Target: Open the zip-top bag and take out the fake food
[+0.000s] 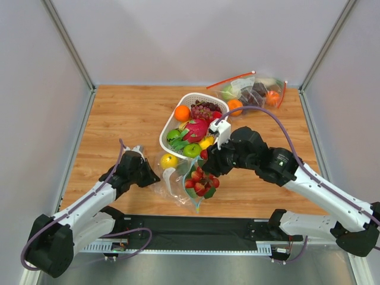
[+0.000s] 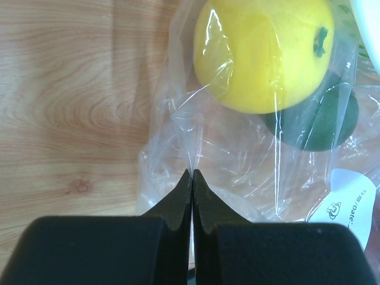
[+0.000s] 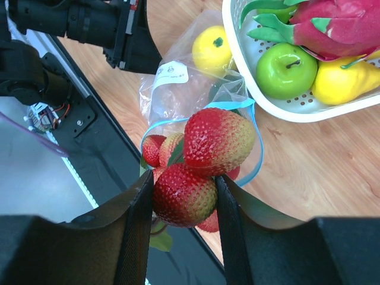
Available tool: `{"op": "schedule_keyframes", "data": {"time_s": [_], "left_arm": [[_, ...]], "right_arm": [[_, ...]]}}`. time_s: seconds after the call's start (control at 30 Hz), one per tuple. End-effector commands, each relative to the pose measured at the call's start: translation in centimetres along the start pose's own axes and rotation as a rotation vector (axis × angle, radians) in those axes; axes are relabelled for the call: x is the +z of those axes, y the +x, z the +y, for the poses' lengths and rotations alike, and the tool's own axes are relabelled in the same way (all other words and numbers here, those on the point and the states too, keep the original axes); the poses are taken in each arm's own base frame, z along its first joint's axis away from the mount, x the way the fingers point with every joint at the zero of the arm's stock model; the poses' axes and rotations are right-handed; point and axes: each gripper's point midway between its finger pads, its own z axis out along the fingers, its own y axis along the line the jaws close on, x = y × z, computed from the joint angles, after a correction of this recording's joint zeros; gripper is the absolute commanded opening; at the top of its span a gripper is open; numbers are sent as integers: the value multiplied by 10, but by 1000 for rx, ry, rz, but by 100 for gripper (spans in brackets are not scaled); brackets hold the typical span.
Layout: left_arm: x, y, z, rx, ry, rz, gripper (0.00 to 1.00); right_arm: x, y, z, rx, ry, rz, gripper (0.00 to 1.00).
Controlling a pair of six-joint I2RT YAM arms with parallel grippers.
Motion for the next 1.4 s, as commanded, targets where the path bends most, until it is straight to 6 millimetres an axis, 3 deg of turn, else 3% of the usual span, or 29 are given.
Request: {"op": "schedule_keyframes", "data": {"time_s": [0.0,0.17,0.43,0.57,0.67,0.77,0.87,1.07,1.2,1.37], "left_arm": [[-6,-27,-19,-3,55,-85,0],[-6,-31,-13,1,30,-94,0],[-8,-26,3,28,-27,-94,0],[-10,-27,5,39,-35,-101,0],[-11,-27,2,46,-23,-98,0],[-13,-27,-3,63,-4,-96,0],[-16,-28,-4,76,3,-100,0],[-20,-27,-3,89,2,-106,0],[-20,-25,0,87,-5,-102,0],[-21,-24,2,87,-8,-101,0]], "right_arm": [[-28,-16,13,-43,-56,-31,5],[-40,-22,33,-80,-157,-11,5],[-80,-93,45,-130,-195,-193,5],[-82,-124,45,-151,-193,-283,5],[-68,-151,28,-161,-133,-335,4],[-46,-175,-3,-158,-40,-354,4],[-24,-198,-49,-118,59,-368,4],[3,-236,-114,-75,153,-440,4],[17,-255,-133,-50,125,-459,4],[29,-270,-129,-55,60,-492,4]]}}
